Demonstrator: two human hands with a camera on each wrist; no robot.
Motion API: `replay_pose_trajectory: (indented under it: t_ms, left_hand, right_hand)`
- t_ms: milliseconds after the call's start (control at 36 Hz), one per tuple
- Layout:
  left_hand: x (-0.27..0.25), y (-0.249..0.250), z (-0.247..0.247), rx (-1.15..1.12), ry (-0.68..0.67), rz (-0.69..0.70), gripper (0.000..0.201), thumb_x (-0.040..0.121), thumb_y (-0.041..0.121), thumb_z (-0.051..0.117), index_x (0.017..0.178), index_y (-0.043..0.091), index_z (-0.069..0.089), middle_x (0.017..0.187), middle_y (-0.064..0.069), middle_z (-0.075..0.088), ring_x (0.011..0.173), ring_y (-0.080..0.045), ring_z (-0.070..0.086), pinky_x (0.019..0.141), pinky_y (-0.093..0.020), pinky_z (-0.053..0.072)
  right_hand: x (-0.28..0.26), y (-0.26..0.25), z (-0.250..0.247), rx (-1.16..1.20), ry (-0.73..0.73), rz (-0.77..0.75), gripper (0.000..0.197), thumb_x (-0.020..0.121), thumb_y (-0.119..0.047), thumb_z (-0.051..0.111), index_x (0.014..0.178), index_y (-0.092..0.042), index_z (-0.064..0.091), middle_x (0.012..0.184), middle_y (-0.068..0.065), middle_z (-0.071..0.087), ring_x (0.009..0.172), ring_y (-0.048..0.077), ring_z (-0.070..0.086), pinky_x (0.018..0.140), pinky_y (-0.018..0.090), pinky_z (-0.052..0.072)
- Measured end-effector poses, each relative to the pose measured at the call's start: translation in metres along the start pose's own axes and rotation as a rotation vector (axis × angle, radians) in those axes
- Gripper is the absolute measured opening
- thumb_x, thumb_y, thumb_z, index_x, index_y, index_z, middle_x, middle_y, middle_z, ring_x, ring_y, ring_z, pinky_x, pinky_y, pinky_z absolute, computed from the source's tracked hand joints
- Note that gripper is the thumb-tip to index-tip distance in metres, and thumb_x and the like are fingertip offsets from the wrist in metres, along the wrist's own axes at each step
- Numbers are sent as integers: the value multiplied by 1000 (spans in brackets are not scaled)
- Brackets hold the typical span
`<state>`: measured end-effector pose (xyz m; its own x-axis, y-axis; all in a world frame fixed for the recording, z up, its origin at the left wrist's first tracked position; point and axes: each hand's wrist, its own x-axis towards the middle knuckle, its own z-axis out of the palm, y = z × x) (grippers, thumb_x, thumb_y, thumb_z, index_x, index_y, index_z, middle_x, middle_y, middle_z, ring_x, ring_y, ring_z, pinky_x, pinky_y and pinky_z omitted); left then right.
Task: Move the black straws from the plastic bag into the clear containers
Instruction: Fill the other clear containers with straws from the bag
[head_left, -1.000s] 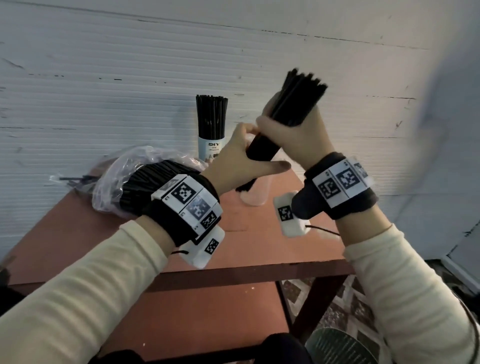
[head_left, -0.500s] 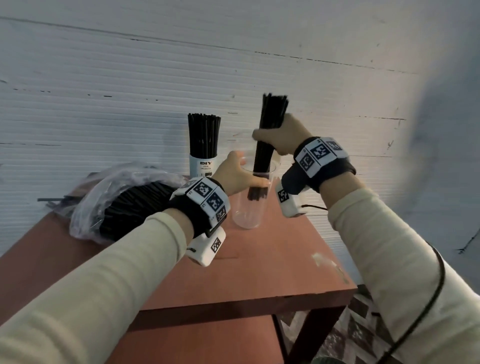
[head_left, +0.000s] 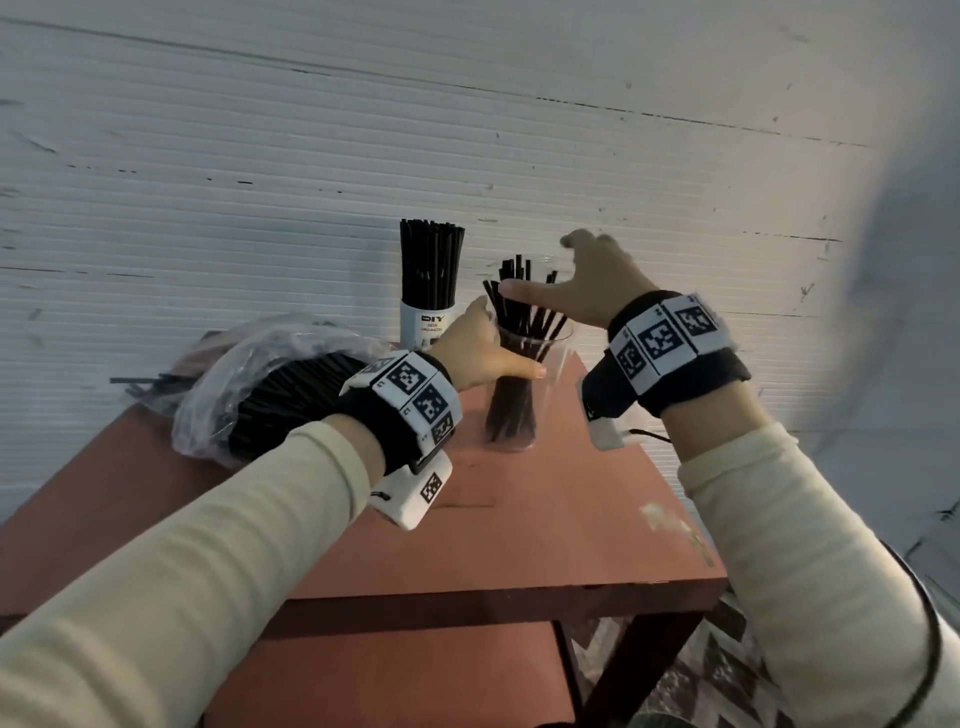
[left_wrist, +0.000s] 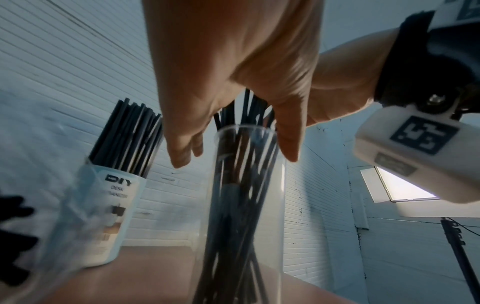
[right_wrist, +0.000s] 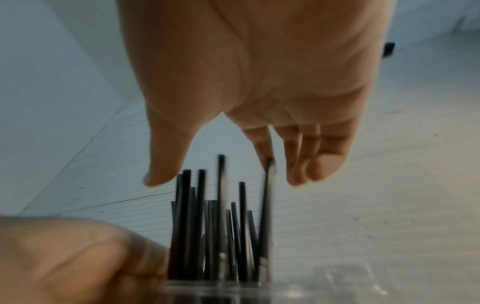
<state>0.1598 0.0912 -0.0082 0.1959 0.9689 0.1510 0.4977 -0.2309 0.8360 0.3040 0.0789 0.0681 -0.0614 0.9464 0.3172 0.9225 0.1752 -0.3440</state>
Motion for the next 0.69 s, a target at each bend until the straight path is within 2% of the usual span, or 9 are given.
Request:
replay_pose_trajectory:
  t_ms: [56, 83, 194, 278, 389, 500, 555, 639, 694]
  left_hand:
    - [-6, -3, -10, 56, 64, -19, 108, 75, 24, 83, 155, 10, 13, 154, -1, 35, 140, -18, 35, 110, -25, 30]
    - [-9, -6, -16, 75, 96, -17, 108, 75, 25, 83, 156, 12, 12, 156, -4, 33, 142, -20, 34, 114, -31, 30]
    - [-25, -16, -51, 114, 267, 82, 71, 82, 16, 73, 145, 17, 38, 137, -5, 51, 123, -16, 50, 97, -25, 38]
    - [-39, -24, -83, 169, 368, 148, 40, 85, 12, 65, 124, 22, 58, 120, 1, 60, 109, -15, 54, 87, -22, 38]
    - [-56, -40, -123, 223, 469, 101, 25, 83, 11, 61, 104, 25, 67, 115, 1, 61, 101, -16, 54, 85, -28, 42]
    - [-76, -64, -153, 248, 523, 66, 21, 81, 10, 68, 98, 22, 68, 110, -6, 60, 99, -17, 53, 82, -29, 40]
    - [-82, -76, -161, 247, 461, 14, 20, 81, 14, 72, 97, 25, 67, 112, -5, 58, 104, -19, 54, 84, -31, 42]
    - [-91, -86, -169, 185, 255, -42, 22, 83, 21, 76, 102, 29, 68, 123, -1, 57, 118, -16, 52, 98, -37, 45]
    - [-96, -88, -170, 167, 138, -19, 27, 87, 14, 71, 108, 30, 66, 130, 3, 56, 126, -9, 46, 102, -32, 39]
  right_hand:
    - [-6, -7, 1, -28, 140, -66, 99, 70, -73, 63, 144, -14, 32, 143, 11, 33, 134, 30, 28, 107, 44, 33]
    - [-9, -11, 3, -44, 213, -116, 95, 71, -72, 63, 143, -17, 33, 141, 10, 33, 132, 29, 27, 108, 43, 31]
    - [-16, -30, 15, 56, 509, -374, 52, 85, -47, 61, 125, -14, 53, 125, 9, 45, 117, 27, 39, 97, 31, 35]
    - [-21, -50, 33, 154, 594, -536, 23, 86, -23, 56, 102, -7, 62, 103, 9, 56, 98, 26, 49, 82, 22, 35]
    - [-31, -80, 64, 267, 388, -601, 13, 86, -13, 53, 91, -7, 63, 83, 2, 58, 81, 21, 53, 74, 31, 44]
    - [-37, -106, 97, 261, 28, -546, 21, 91, -16, 53, 101, -5, 68, 96, 6, 68, 90, 21, 60, 82, 31, 48]
    - [-37, -117, 115, 184, -156, -493, 24, 93, -22, 51, 100, -6, 67, 97, 8, 68, 88, 24, 60, 80, 33, 48]
    - [-37, -134, 131, 88, -265, -482, 27, 97, -29, 45, 93, -11, 65, 90, 6, 64, 85, 25, 59, 73, 29, 43]
    - [-38, -145, 137, -22, -341, -485, 34, 101, -32, 40, 110, -11, 65, 100, 6, 64, 93, 23, 58, 76, 26, 37]
